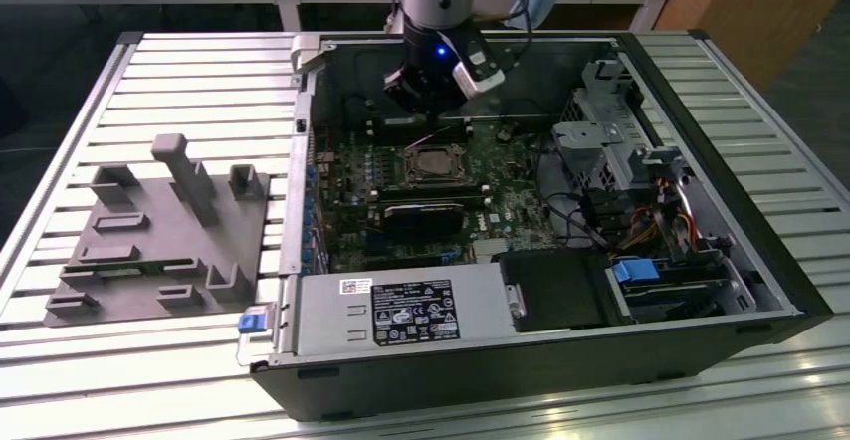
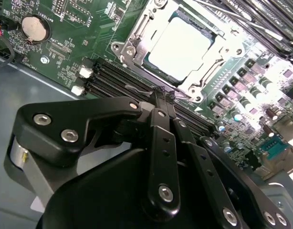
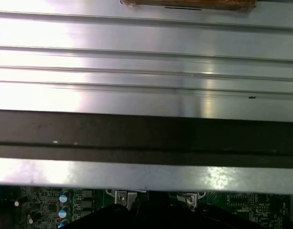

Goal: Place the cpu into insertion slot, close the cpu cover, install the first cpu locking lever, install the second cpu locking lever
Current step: 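Install the first cpu locking lever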

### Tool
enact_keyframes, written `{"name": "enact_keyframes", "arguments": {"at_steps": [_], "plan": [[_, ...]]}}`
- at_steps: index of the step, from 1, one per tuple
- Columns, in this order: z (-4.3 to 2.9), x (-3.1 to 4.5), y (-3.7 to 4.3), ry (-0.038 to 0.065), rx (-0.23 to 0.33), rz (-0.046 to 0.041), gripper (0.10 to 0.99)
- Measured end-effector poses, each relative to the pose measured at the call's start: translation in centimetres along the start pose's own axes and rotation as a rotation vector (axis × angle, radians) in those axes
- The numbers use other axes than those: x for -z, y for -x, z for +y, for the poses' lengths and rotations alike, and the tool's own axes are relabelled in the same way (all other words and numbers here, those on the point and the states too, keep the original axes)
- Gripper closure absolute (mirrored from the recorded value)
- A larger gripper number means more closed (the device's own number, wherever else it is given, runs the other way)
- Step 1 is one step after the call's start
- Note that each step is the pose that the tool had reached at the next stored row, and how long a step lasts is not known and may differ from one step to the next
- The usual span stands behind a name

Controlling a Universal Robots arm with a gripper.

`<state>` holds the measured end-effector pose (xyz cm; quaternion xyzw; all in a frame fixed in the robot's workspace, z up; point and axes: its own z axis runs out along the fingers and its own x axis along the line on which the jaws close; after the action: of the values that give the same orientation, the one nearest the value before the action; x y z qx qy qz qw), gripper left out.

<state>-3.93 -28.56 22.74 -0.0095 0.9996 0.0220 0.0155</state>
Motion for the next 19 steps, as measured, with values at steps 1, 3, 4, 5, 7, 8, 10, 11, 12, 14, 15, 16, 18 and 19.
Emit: {"name": "enact_keyframes", "arguments": {"at_steps": [1, 3, 4, 5, 7, 8, 10, 11, 12, 14, 15, 16, 18, 19], "plan": [[0.02, -0.06, 0.04, 0.0, 0.0, 0.0, 0.98], [0.08, -0.19, 0.13, 0.0, 0.0, 0.0, 0.98], [0.11, -0.24, 0.18, 0.0, 0.0, -0.0001, 0.98], [0.12, -0.28, 0.21, 0.0, 0.0, 0.0, 0.98], [0.16, -0.35, 0.29, 0.0, 0.0, 0.0001, 0.98], [0.18, -0.38, 0.33, 0.0, 0.0, 0.0002, 0.98], [0.21, -0.44, 0.41, 0.0, 0.0, 0.0003, 0.98], [0.23, -0.47, 0.45, 0.0, 0.0, 0.0003, 0.98], [0.25, -0.5, 0.5, 0.0, 0.0, 0.0004, 0.98], [0.28, -0.57, 0.6, 0.0, 0.0, 0.0004, 0.98], [0.3, -0.6, 0.66, 0.0, 0.0, 0.0005, 0.98], [0.31, -0.63, 0.72, 0.0, 0.0, 0.0006, 0.98], [0.35, -0.7, 0.86, 0.0, 0.0, 0.0008, 0.98], [0.37, -0.74, 0.92, 0.0, 0.0, 0.001, 0.98]]}}
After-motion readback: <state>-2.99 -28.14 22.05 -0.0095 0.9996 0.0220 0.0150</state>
